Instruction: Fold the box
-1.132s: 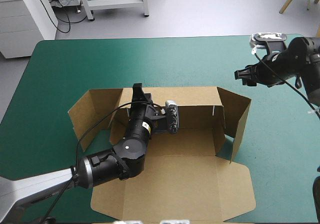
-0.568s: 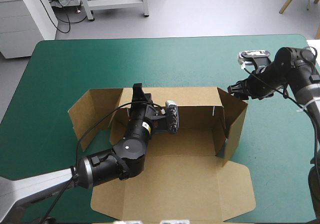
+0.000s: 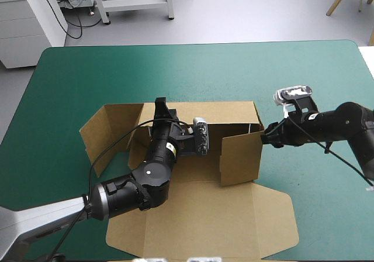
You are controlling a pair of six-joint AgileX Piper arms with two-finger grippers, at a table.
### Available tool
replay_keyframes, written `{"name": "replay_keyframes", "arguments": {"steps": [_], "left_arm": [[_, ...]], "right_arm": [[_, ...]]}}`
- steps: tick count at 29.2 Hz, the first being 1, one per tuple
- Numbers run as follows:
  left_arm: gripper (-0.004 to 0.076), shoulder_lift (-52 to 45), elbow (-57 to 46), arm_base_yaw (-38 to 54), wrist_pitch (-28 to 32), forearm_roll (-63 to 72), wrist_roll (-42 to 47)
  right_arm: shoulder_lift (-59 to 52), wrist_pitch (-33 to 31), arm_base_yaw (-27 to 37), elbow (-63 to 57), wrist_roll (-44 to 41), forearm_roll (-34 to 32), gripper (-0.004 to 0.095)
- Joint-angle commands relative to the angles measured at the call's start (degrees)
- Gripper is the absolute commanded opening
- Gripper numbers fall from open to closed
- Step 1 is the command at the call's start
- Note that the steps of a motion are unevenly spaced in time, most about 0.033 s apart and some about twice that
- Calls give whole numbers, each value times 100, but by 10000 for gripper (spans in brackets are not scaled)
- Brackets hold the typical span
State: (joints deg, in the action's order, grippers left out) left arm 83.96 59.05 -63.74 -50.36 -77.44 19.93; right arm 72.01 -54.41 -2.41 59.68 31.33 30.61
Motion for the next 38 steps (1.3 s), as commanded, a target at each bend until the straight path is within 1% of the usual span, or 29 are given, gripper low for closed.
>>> {"name": "replay_keyframes", "arguments": {"steps": [1,6,11,13,17,20,26,28,31,33,38], "left_arm": [[-10,-206,152,-17,-26,-302,83],[-10,-206,152,-17,-26,-318,131],[-10,-206,152,-17,-26,-318,131],[-10,-206,152,-17,-26,-318,120],[-10,-206,152,-17,-26,-318,109],[-10,-206,152,-17,-26,-318,109],[-10,-206,152,-17,-26,-318,109],[-10,-206,152,-17,-26,-318,109],[-10,-206,152,-17,-26,-318,109],[-10,-206,152,-17,-26,-318,109],[-10,-206,152,-17,-26,-318,109]], "right_arm": [[-441,232,-12,-282,541,568,483],[-843,295,-12,-763,946,766,483],[-999,262,-12,-993,1785,1238,487],[-989,176,-12,-1020,2090,1382,512],[-988,350,-12,-1055,2105,1412,572],[-988,389,-12,-1055,2130,1590,575],[-988,508,-12,-1055,2107,1604,574],[-988,661,-92,-1055,2000,1604,574],[-988,1046,-440,-1055,1773,1394,572],[-988,1365,-749,-1055,1367,1024,572],[-988,1978,-1401,-1055,-120,-105,572]]}}
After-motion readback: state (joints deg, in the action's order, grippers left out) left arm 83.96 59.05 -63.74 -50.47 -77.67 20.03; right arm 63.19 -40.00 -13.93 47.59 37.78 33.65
